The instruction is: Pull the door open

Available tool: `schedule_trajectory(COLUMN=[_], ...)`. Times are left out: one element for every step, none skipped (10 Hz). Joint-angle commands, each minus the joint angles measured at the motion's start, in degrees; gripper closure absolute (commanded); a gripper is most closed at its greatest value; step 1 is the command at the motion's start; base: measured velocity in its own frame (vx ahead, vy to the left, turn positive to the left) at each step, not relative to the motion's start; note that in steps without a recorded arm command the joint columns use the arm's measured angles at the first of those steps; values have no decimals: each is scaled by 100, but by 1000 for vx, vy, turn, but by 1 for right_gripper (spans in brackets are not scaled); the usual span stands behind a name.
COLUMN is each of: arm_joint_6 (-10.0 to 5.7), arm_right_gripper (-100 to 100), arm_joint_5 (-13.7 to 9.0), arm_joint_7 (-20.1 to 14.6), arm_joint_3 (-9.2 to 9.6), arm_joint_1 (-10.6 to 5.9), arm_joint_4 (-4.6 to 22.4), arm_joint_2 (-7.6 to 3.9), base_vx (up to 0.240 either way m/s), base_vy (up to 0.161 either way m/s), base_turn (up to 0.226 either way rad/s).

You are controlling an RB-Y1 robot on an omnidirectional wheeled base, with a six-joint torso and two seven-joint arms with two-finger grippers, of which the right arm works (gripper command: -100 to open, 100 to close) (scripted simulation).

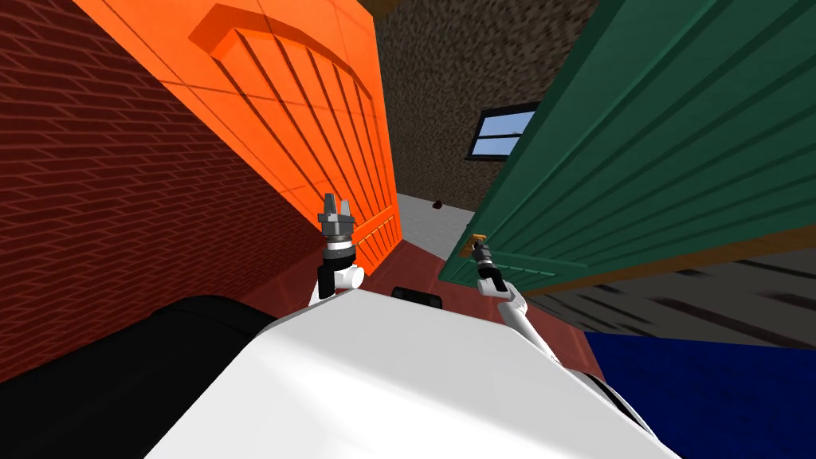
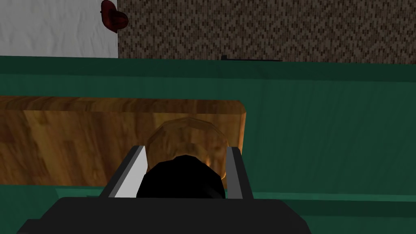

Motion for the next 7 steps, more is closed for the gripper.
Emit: schedule_trajectory(arm_joint_6=[-52,-66,-47,-122,-163,-208,-256], arm_right_gripper=[100,100,100,100,100,100,100], arm_joint_5=[-2,-1,3,8,8,8,8], arm_joint_7=[-107,-141,-108,-223,-280,-344,-410], arm_joint_3=[99,137,132,261,317,378,443], arm_joint_1=[50,68,45,143,191,244,299], arm_joint_4=[-58,-77,-50,-130,-176,-226,-278], arm_joint_2=[-104,-136,-85,-200,-268,-344,-423], base_vx=[-182,-200,-92,-165,-257,-252,-198], base_vy=[-100,-118,-47,-59,-90,-108,-128], base_turn=[107,102,47,117,132,113,104])
